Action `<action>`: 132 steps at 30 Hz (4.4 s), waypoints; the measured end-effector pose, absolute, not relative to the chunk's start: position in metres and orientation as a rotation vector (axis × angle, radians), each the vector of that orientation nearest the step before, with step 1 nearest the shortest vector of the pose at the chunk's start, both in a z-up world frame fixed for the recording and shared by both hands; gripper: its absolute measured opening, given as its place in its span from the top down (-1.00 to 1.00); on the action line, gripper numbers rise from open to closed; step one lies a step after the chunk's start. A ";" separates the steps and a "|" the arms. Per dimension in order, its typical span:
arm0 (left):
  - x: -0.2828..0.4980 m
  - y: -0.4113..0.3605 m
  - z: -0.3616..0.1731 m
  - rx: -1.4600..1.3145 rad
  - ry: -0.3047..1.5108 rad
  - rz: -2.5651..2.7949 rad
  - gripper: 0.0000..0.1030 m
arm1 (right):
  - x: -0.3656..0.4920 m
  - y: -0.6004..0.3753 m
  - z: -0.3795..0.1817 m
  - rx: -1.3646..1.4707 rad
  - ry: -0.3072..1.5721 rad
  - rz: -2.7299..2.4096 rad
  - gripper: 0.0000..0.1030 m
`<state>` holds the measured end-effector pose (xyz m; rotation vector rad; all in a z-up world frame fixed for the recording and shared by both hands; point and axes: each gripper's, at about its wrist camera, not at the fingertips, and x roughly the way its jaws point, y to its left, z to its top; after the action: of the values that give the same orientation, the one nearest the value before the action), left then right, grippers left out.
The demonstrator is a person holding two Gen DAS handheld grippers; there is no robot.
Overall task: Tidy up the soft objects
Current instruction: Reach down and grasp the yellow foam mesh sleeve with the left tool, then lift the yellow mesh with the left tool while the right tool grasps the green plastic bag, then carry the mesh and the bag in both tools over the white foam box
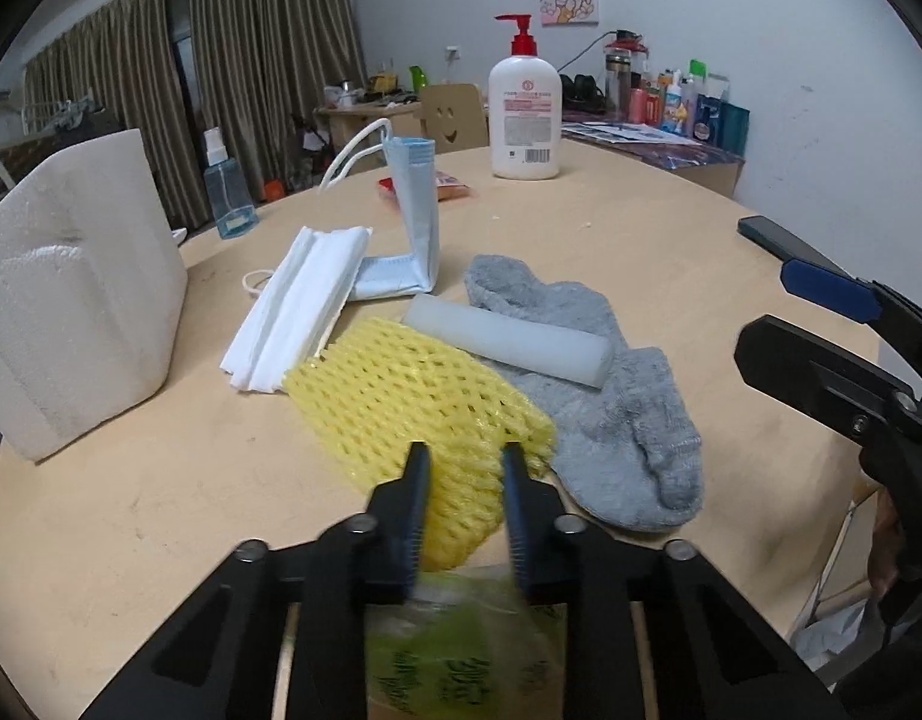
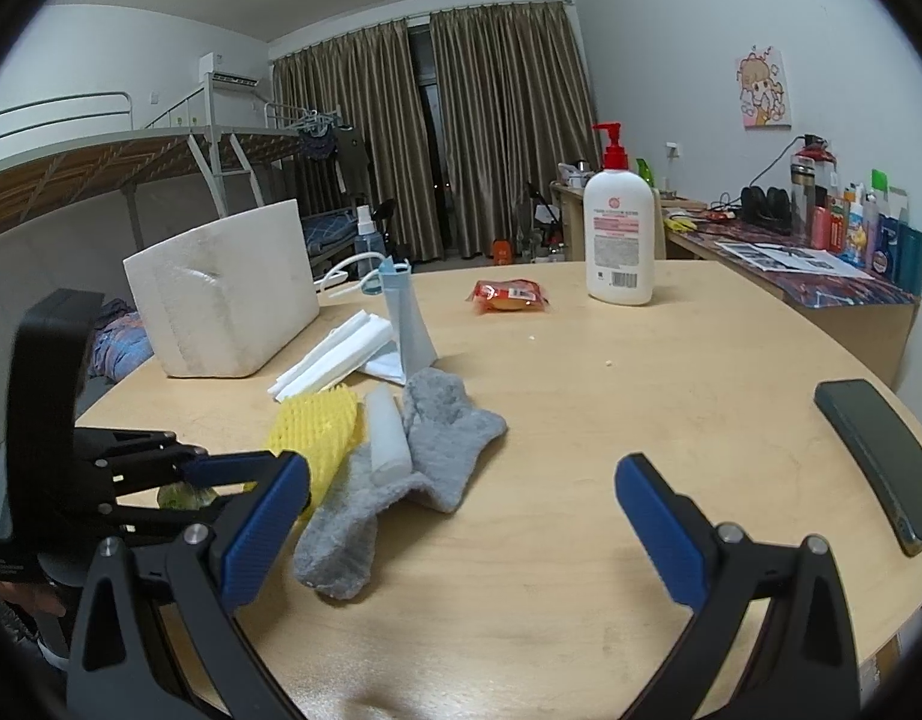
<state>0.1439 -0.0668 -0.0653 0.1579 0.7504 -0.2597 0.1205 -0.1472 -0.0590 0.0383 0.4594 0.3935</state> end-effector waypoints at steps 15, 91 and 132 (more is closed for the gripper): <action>0.123 -0.044 -0.030 0.076 0.611 -0.271 0.89 | 0.121 -0.142 -0.056 0.031 0.460 0.408 -1.00; 0.072 0.063 -0.043 -0.084 0.576 -0.098 0.91 | 0.105 -0.020 -0.089 -0.259 0.654 0.691 0.22; -0.004 0.077 0.084 -0.002 0.265 0.065 0.91 | 0.083 -0.024 0.043 -0.082 0.279 0.813 0.34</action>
<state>-0.0043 0.0772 0.0844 -0.0025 0.2651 0.0647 0.0826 -0.0235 0.0432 -0.0819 0.2794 0.8129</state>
